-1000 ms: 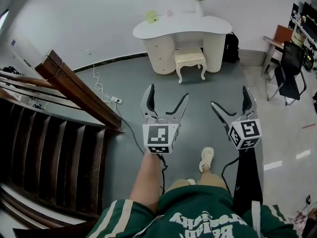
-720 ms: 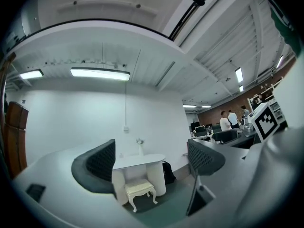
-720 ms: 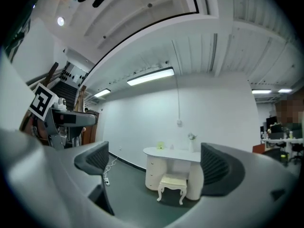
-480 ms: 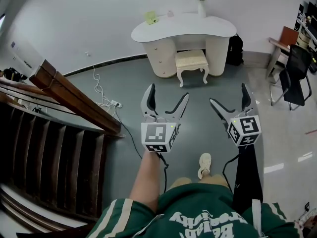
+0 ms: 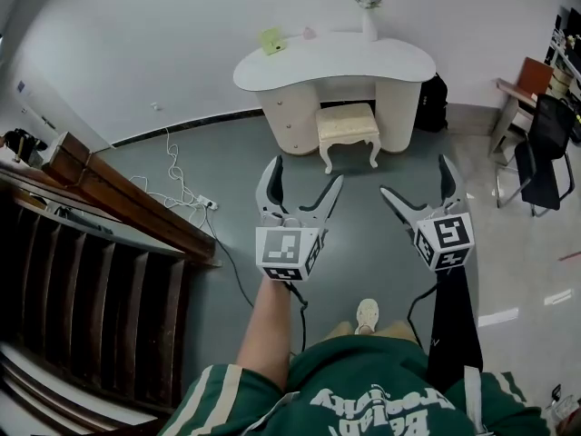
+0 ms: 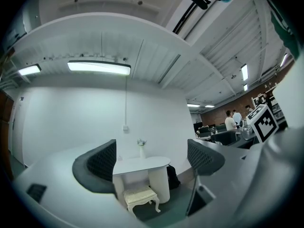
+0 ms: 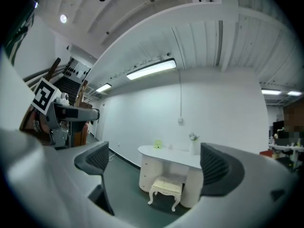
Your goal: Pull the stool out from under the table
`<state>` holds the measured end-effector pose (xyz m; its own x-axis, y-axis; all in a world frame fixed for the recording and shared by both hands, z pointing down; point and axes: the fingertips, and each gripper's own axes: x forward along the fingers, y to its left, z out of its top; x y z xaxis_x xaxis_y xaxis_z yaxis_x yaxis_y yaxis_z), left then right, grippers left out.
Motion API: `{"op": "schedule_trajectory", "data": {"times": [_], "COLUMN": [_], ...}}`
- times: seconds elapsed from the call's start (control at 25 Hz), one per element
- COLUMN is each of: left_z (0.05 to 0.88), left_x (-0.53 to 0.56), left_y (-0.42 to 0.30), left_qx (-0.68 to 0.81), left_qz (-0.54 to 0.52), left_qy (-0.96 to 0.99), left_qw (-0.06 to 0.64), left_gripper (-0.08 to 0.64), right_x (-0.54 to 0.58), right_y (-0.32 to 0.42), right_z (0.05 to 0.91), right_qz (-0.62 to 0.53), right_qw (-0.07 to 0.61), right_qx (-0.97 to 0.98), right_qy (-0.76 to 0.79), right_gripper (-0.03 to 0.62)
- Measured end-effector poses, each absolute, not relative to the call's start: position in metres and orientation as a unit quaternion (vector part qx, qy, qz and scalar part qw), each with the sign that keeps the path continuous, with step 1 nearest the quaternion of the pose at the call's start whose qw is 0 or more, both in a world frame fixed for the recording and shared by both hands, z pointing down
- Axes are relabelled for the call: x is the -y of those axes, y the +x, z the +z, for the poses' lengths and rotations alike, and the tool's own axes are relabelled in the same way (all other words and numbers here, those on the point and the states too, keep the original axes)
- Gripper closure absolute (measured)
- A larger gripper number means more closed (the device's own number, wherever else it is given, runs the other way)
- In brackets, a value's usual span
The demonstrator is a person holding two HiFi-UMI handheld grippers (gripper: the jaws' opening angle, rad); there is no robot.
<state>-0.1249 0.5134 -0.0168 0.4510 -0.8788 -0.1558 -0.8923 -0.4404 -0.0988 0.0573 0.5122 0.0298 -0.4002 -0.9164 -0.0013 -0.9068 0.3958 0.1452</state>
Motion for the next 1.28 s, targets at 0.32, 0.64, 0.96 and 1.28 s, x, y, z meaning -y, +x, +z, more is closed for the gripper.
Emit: {"op": "schedule_trajectory", "data": {"times": [0.32,0.64,0.96,1.28], "left_z": [-0.006,0.003,0.004,0.01], "left_x": [-0.447,-0.399,-0.372,-0.349], "left_y": [-0.11,-0.088,-0.08,-0.094], "left_qx": [-0.546,-0.539,-0.545,-0.557], "left_qz": [0.03,0.017,0.019,0.019], "left_qy": [-0.834,-0.839,-0.835,-0.828], "left_qw": [0.073,0.069,0.067,0.058], "left_gripper": [0.106,0.106,0.106,0.106], "right_x": [-0.439,-0.387,-0.36,-0.333], "right_y": [0.076,0.098,0.11,0.102], "right_z": [0.045,0.053,0.048,0.051], "right_qz": [-0.054,-0.044,-0.036,-0.033], "right_qw": [0.053,0.052,0.026,0.012], "right_qx": [0.846,0.85,0.854,0.859], "right_qy": [0.527,0.523,0.518,0.511], "right_gripper": [-0.006,-0.005,-0.005,-0.005]}}
